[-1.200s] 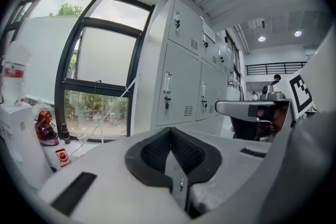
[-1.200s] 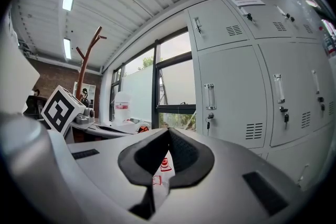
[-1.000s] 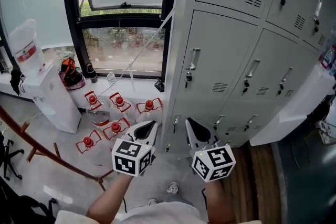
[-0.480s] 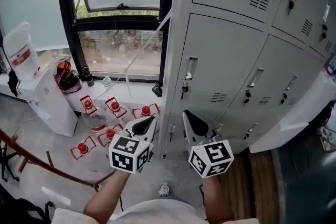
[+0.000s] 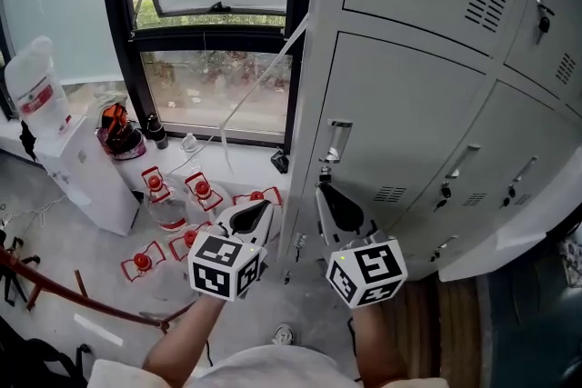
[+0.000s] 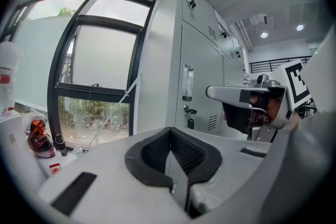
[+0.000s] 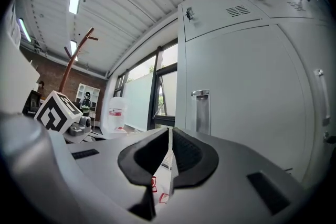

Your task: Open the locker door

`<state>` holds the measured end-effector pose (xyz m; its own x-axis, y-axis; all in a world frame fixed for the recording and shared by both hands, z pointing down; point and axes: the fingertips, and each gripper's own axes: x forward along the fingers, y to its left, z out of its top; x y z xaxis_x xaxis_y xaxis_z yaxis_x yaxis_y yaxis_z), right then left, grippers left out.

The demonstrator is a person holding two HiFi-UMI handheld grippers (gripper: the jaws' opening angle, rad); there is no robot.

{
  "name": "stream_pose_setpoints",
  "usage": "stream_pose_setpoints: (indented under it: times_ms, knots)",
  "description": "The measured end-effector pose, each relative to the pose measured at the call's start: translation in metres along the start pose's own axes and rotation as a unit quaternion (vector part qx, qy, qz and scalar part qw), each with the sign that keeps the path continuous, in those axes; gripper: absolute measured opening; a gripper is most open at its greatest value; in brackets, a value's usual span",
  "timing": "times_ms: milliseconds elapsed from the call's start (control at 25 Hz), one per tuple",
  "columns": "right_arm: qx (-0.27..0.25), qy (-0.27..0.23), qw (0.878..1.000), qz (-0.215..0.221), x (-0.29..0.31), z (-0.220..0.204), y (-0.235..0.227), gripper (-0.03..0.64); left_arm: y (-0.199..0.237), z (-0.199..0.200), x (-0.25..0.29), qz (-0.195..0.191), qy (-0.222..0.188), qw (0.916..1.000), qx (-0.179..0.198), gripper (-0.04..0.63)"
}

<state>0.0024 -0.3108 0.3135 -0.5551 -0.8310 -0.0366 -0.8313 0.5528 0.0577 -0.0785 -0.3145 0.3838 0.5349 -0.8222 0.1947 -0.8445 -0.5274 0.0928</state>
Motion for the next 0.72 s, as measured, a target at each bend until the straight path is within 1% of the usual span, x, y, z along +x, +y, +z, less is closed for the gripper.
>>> stream_pose_setpoints:
  times_ms: [320, 520, 720]
  knots:
    - [0.0, -0.01, 1.0, 0.019, 0.028, 0.007, -0.027, 0.01, 0.013, 0.007, 0.034, 0.029, 0.008, 0.9996, 0.003, 0.006]
    - [-0.008, -0.011, 0.999, 0.033, 0.039, 0.006, -0.037, 0.049, 0.018, 0.011, 0.052, 0.04, 0.011, 0.9991, 0.002, 0.006]
    - [-0.017, -0.012, 0.999, 0.036, 0.046, 0.007, -0.042, 0.081, 0.018, 0.014, 0.067, 0.036, 0.016, 0.9992, 0.005, 0.006]
